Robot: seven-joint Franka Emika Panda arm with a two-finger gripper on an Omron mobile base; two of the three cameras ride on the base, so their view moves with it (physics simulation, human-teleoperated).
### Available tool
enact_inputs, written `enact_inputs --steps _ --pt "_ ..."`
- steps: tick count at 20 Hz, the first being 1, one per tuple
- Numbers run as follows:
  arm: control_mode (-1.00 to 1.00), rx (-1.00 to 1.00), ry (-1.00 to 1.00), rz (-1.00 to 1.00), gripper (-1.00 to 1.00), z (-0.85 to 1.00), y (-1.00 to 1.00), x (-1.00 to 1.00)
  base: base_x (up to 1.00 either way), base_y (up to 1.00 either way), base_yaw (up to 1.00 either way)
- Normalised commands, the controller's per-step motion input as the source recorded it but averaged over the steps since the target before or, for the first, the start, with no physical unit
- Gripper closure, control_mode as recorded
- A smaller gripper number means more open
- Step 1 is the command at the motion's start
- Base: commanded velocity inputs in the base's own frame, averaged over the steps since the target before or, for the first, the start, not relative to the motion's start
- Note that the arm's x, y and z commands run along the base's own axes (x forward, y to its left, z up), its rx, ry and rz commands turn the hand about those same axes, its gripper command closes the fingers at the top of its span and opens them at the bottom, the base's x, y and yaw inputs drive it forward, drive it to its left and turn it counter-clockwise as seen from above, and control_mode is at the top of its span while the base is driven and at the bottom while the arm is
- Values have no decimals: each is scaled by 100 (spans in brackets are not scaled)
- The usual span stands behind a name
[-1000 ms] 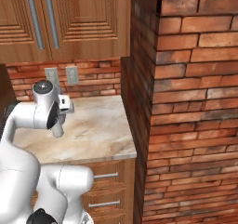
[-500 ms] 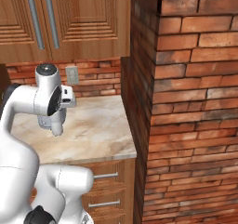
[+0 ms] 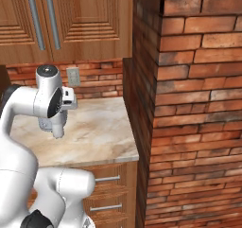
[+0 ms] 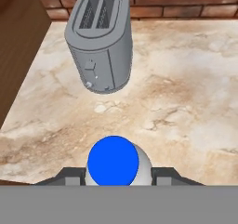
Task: Place the drinks on the dining counter in a tight cluster.
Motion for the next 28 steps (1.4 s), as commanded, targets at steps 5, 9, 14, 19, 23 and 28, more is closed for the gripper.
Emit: enact_inputs --steps 5,9,14,19,23,28 --pt "100 0 0 0 100 0 0 -2 -57 -10 -5" --pt "100 0 0 0 100 0 0 0 -100 -13 -6" --pt "100 0 0 0 100 0 0 0 -98 -4 -3" --pt "100 0 0 0 100 0 0 0 -74 -7 -28" --pt "100 0 0 0 100 0 0 0 -43 -8 -44" --pt "100 0 0 0 100 0 0 0 -1 0 -79"
